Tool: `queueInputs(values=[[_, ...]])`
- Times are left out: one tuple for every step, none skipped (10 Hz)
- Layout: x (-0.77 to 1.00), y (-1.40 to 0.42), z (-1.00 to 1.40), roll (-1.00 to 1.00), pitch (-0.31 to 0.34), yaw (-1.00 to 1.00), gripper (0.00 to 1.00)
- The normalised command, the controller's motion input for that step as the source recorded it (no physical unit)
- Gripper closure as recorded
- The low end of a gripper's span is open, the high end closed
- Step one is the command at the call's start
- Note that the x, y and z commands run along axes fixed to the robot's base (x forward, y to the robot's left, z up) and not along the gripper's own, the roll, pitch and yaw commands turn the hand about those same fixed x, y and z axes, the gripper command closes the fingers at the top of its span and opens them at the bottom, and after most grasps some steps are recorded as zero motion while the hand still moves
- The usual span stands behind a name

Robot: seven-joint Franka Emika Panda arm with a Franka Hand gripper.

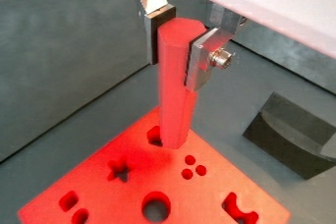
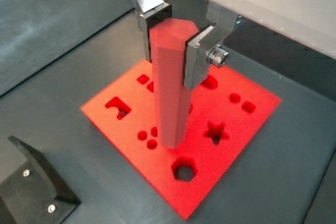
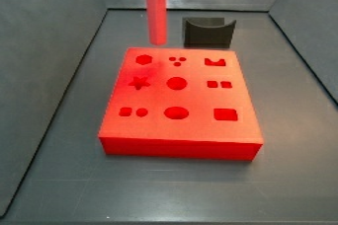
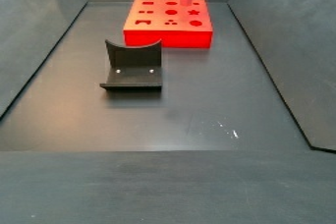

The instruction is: Insert the hexagon object.

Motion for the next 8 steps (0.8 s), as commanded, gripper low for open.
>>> queueInputs(values=[[-0.07, 0.08, -0.08, -0.07, -0.043, -0.01, 1.0], [-0.1, 0.01, -0.11, 0.0, -0.051, -0.02, 1.0], [-0.16, 0.0, -0.21, 0.0, -0.033, 0.0, 1.0], [-0.2, 0.0, -0.41, -0.06, -0.119, 0.0, 1.0], [-0.21, 0.02, -0.32, -0.19, -0.134, 0.0, 1.0], [0.0, 0.0, -0.21, -0.19, -0.124, 0.02, 1.0], [0.0, 0.0, -0.17, -0.13, -0.091, 0.0, 1.0], [0.0, 0.01, -0.12, -0.04, -0.043, 0.0, 1.0]])
